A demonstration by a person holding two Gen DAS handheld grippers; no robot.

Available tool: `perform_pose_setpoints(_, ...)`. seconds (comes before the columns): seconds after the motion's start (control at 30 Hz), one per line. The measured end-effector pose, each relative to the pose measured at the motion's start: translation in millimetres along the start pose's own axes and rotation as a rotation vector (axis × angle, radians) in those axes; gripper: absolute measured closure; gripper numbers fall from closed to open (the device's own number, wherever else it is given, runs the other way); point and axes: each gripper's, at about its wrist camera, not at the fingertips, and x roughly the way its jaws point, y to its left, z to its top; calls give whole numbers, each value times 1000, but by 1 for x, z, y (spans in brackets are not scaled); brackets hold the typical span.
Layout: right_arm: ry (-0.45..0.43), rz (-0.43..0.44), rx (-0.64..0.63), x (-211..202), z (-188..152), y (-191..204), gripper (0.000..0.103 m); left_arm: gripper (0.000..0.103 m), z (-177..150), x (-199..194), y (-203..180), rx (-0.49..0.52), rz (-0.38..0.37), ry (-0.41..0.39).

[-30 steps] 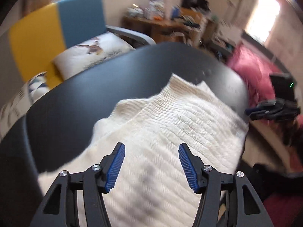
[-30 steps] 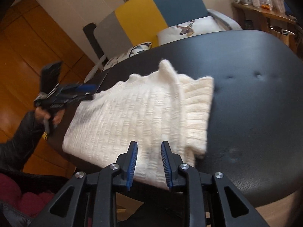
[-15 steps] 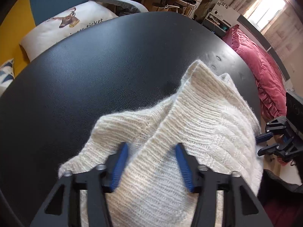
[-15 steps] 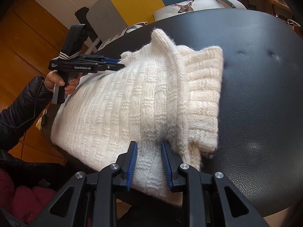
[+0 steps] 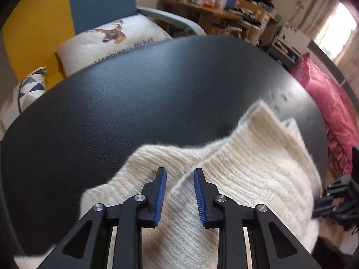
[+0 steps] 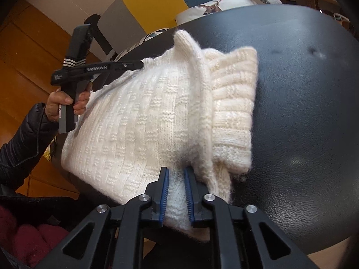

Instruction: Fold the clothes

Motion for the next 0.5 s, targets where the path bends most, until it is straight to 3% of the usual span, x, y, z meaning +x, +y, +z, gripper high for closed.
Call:
perform_pose_setpoints(0.07, -42, -20, -57, -11, 6, 13, 83, 65, -4, -22, 2, -50, -4, -54)
perform_pose_setpoints(0.17, -113, -45, -89, -20, 23, 25, 80, 58, -21, -57, 3, -107, -27, -134)
perform_pose_setpoints(0.37, -159, -112, -122, 0, 77, 28, 81, 55, -79, -94, -6, -168, -22, -175)
perform_pose_setpoints(0.5, -145, -160, -138, 26, 119, 26, 80, 55, -123, -111, 3, -266, 33, -207)
